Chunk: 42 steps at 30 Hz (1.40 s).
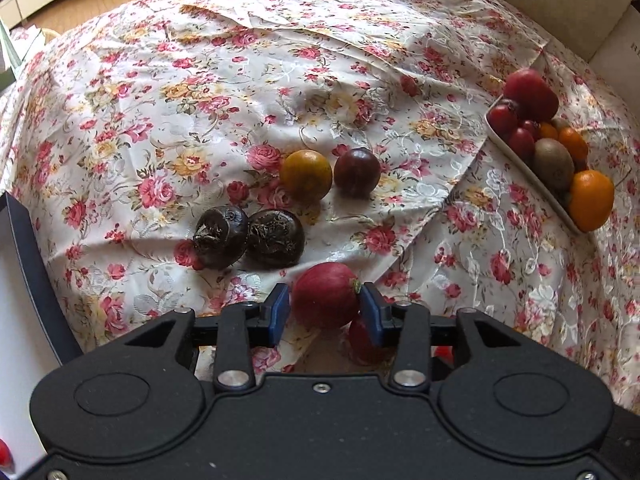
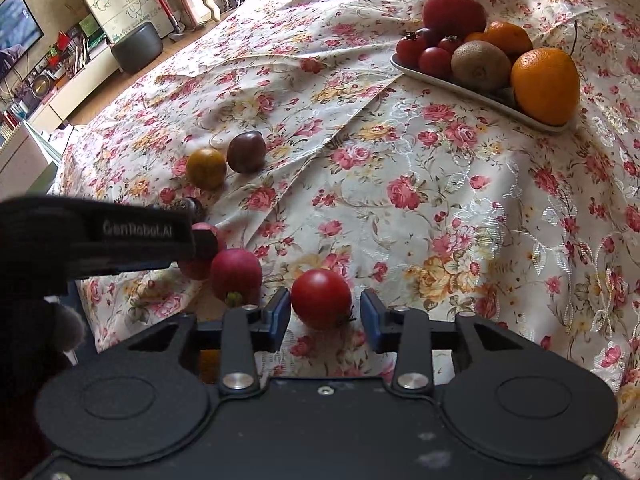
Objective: Organize fruits
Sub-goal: 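Grasp the large red fruit with the left tool while the right tool grasps a red tomato, then carry both fruits over the white box and open both tools to release them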
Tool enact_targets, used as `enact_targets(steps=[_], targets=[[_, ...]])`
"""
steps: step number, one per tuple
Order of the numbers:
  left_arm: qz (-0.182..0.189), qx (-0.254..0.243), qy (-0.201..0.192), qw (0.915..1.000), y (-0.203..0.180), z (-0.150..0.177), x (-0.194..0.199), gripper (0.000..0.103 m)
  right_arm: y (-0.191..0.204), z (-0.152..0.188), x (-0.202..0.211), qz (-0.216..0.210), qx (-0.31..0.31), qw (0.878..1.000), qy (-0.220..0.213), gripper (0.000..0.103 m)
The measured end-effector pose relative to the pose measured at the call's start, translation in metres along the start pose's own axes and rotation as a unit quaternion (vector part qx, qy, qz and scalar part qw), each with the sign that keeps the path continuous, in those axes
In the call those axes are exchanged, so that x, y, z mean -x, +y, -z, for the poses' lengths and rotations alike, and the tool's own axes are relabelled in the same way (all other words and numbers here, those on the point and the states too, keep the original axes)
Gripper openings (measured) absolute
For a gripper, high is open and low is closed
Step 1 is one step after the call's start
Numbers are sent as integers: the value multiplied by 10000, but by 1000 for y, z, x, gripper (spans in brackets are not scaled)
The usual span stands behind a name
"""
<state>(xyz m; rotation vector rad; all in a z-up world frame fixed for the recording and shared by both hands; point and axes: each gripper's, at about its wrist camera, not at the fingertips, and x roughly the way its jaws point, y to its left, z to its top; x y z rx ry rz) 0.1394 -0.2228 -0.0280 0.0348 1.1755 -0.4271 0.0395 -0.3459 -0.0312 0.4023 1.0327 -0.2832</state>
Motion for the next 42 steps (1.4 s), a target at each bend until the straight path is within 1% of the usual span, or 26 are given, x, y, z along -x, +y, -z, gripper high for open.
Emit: enact_targets(steps=[4, 5, 7, 12, 14, 18, 25, 29, 34, 39, 42], targets=[[90, 165, 31, 9998, 2, -4, -6, 53, 1, 0, -2, 14, -8, 10000, -13, 40], [114, 187, 45, 9997, 2, -4, -7, 53, 1, -1, -2, -19, -26, 10000, -18, 35], [174, 228, 113, 9995, 2, -5, -10, 53, -1, -3, 0, -73, -46, 10000, -15, 34], [137, 179, 26, 9997, -2, -3, -11, 52, -4, -3, 12, -91, -31, 9998, -167, 34], [179, 170, -1, 9997, -2, -2, -11, 49, -7, -4, 16, -138, -69, 9997, -195, 34], [249, 168, -92, 9995, 0, 0, -9, 48, -13, -5, 22, -264, -187, 9993, -210, 34], [187, 321, -170, 9992, 16, 3, 14, 48, -12, -4, 32, -317, -264, 9989, -231, 34], [10, 226, -278, 9994, 31, 6, 37, 48, -4, -2, 40, -307, -198, 9990, -273, 34], [-281, 340, -370, 9983, 68, 16, 68, 48, 21, 4, 52, -412, 40, 9988, -272, 34], [-733, 527, -451, 9949, 116, 30, 95, 48, 63, 17, 61, -646, 365, 9970, -212, 34], [-1051, 676, -479, 9910, 145, 39, 109, 48, 95, 26, 64, -841, 570, 9947, -132, 34]])
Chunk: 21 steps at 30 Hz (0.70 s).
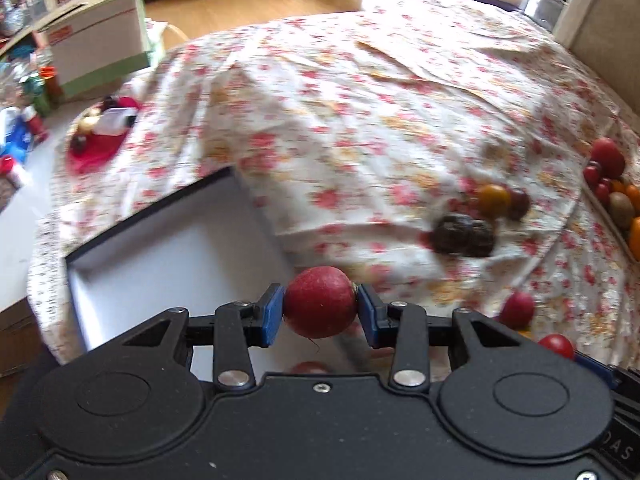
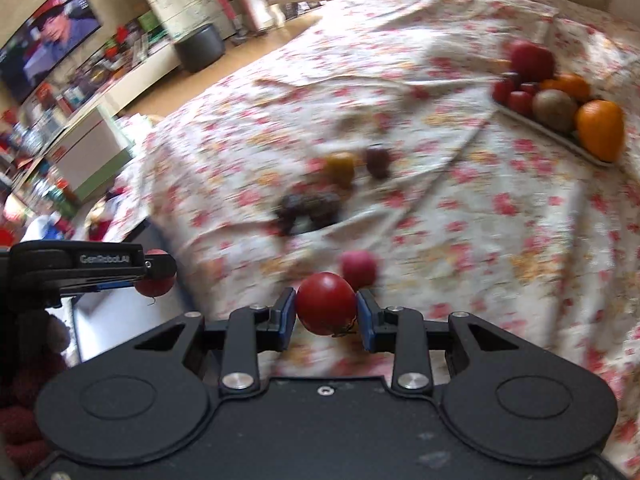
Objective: Organize fruits
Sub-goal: 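Carry both fruits over the white box and open both tools to release them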
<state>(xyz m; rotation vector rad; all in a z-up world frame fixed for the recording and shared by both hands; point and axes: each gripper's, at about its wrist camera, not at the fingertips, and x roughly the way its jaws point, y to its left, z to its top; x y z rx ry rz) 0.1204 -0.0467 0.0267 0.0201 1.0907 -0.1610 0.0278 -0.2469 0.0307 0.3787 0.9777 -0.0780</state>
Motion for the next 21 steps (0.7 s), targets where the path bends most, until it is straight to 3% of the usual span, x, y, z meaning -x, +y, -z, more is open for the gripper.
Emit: enact_targets(steps=[8, 12, 17, 21], targets=[[-589, 437, -147, 9972, 72, 5, 14, 48, 95, 21, -18, -324, 538, 9973, 393, 34], [-806, 727, -130, 9940, 90, 10, 8, 48, 133, 37, -31, -243, 674, 9955, 617, 34], [-368, 1113, 290, 9927, 110, 15, -3, 48, 153, 57, -48, -54, 702, 9932, 930, 34], [-574, 1204, 372, 9904, 115, 17, -7, 48, 161, 68, -57, 162, 718, 9918, 1050, 34]])
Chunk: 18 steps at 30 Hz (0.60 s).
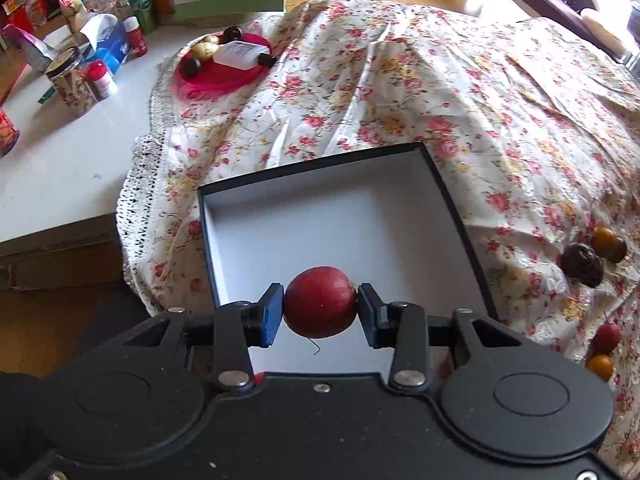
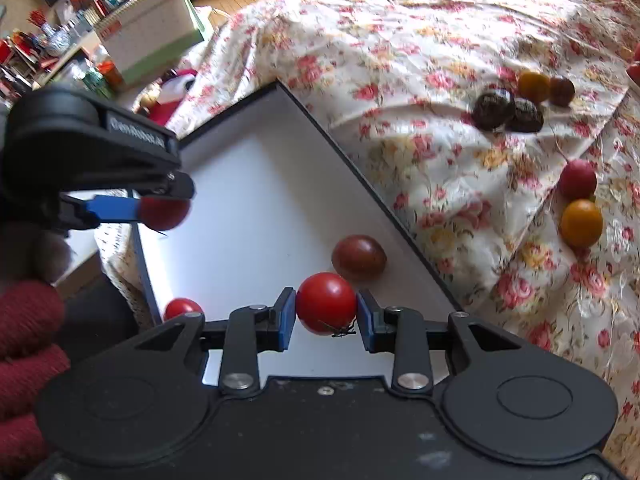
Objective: Organize fruits
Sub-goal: 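Carry both fruits over the white box and open both tools to release them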
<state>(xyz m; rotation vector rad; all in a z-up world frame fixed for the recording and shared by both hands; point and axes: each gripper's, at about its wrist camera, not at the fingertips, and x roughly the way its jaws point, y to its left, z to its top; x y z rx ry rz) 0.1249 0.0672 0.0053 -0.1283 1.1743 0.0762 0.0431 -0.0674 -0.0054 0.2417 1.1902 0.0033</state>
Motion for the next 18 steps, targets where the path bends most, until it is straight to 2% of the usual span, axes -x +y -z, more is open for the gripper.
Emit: enact_targets(steps=[5, 18], targets=[[-37, 34, 136, 9999, 1, -1, -6, 49, 3, 0, -12, 58, -6, 9998, 171, 34], [-22, 39, 467, 9989, -2, -3, -17, 49, -6, -1, -19, 67, -124, 9998, 151, 36]])
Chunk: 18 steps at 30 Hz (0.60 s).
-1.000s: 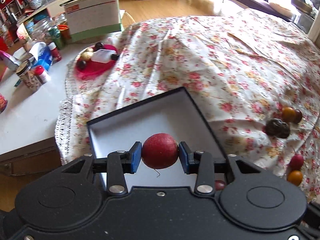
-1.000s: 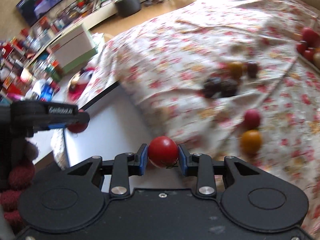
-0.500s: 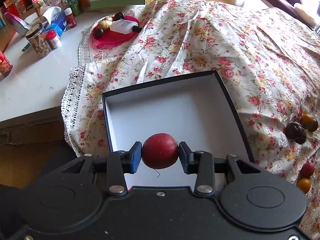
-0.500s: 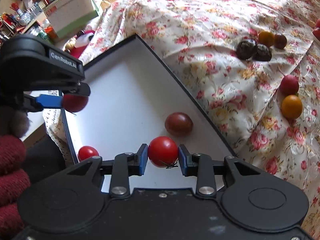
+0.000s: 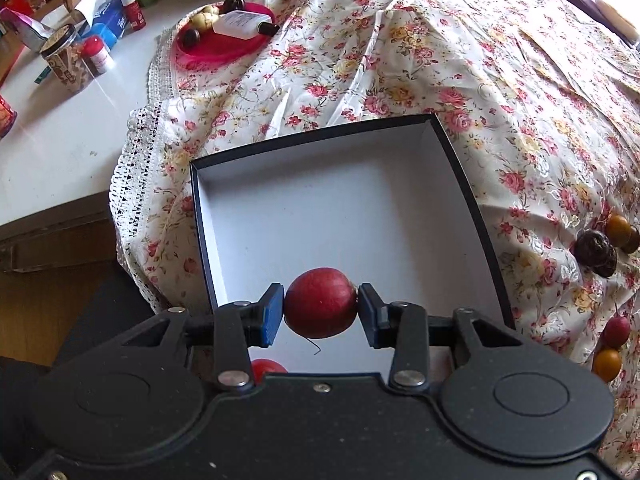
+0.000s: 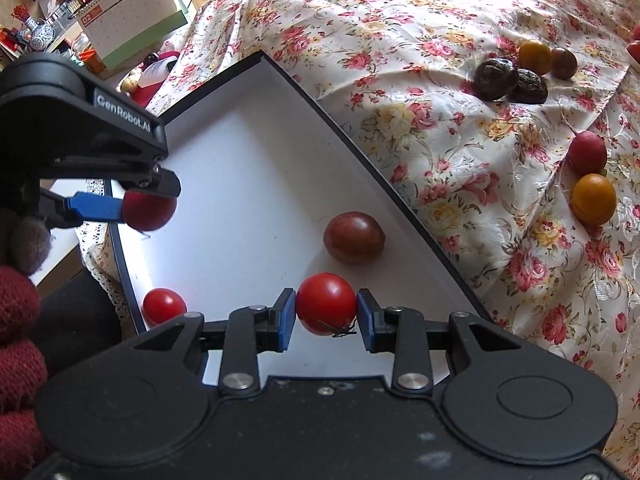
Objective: Organize fruits
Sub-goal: 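Carry both fruits over the white box and open both tools to release them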
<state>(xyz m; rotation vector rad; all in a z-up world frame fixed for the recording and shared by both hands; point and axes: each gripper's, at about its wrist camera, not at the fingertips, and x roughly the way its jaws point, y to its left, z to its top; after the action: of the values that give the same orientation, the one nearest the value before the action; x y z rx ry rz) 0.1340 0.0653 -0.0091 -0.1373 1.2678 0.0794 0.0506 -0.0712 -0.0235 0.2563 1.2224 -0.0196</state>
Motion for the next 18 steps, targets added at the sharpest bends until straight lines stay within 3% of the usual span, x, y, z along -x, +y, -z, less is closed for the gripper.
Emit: enact_targets(steps=[6, 18], targets=[[-51, -48, -230, 9997, -1, 0, 7, 48, 0, -3, 7, 23, 31, 9999, -141, 37], [59, 30, -37, 10000, 2, 0, 1, 48, 4, 2, 3, -10, 111, 9999, -59, 37]])
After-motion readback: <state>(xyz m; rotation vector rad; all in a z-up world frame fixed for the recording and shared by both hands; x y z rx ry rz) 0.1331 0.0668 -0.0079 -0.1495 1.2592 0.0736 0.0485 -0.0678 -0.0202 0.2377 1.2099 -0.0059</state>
